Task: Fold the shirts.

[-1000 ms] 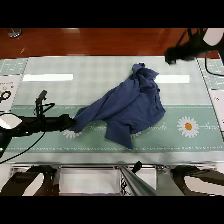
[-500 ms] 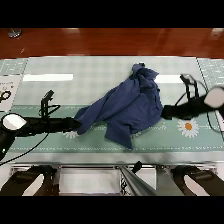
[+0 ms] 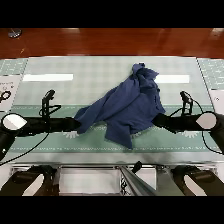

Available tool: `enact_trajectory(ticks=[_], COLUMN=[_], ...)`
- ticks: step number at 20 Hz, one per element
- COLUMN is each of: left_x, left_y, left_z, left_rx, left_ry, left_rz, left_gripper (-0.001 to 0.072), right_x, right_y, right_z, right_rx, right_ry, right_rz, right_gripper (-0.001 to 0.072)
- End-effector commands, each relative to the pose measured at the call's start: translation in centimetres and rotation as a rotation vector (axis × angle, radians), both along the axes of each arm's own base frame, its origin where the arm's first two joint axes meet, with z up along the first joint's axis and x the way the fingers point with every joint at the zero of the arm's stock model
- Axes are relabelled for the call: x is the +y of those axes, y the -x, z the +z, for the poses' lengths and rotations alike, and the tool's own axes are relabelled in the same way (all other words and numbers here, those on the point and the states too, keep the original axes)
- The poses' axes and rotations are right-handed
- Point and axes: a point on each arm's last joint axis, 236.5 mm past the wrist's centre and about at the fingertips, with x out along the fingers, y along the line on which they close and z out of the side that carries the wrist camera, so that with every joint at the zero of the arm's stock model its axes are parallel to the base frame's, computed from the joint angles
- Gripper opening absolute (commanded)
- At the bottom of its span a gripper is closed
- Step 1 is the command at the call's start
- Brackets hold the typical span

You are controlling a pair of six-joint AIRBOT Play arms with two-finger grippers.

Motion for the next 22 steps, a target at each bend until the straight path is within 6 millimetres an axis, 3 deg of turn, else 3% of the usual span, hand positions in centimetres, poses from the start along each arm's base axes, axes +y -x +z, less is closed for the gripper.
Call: enact_trajectory(ticks=[1,6,11,13,14,15,16,17,18,20,22], left_x=[0.3,0.6,0.6,0.6,0.6,0.7,0.8,1.0,1.0,0.9,0.7], left_y=[-0.8,-1.7,-1.7,-1.7,-1.7,-1.9,-2.3,-2.9,-3.7,-5.7,-8.2], left_z=[0.1,0.2,0.2,0.2,0.2,0.2,0.4,0.9,1.8,5.3,11.5], left_rx=[-0.031,-0.059,-0.06,-0.063,-0.069,-0.081,-0.097,-0.121,-0.165,-0.284,-0.473], left_ry=[-0.01,-0.017,-0.017,-0.018,-0.021,-0.025,-0.029,-0.032,-0.039,-0.046,-0.059], left_rz=[0.017,0.045,0.045,0.043,0.039,0.037,0.043,0.053,0.048,0.02,-0.015], left_gripper=[0.0022,0.0022,0.0022,0.0022,0.0022,0.0022,0.0022,0.0022,0.0022,0.0022,0.0022], right_x=[0.2,2.6,6.6,7.9,8.2,8.3,8.3,8.4,8.6,10.0,11.4], right_y=[-0.2,-0.9,0.6,-0.8,-2.2,-3.5,-4.8,-5.8,-7.1,-9.5,-11.2], right_z=[-1.0,-1.5,-5.5,-5.6,-5.2,-4.5,-3.7,-2.7,-1.3,3.8,11.6], right_rx=[-0.018,-0.079,0.025,-0.018,-0.065,-0.114,-0.159,-0.196,-0.247,-0.393,-0.587], right_ry=[-0.034,-0.067,-0.074,-0.11,-0.132,-0.151,-0.165,-0.173,-0.174,-0.184,-0.196], right_rz=[-0.057,-0.039,0.013,-0.035,-0.079,-0.121,-0.151,-0.16,-0.144,-0.049,0.073], right_gripper=[0.0607,0.0604,0.0594,0.0588,0.0518,0.0364,0.0149,0.0023,0.0023,0.0023,0.0023])
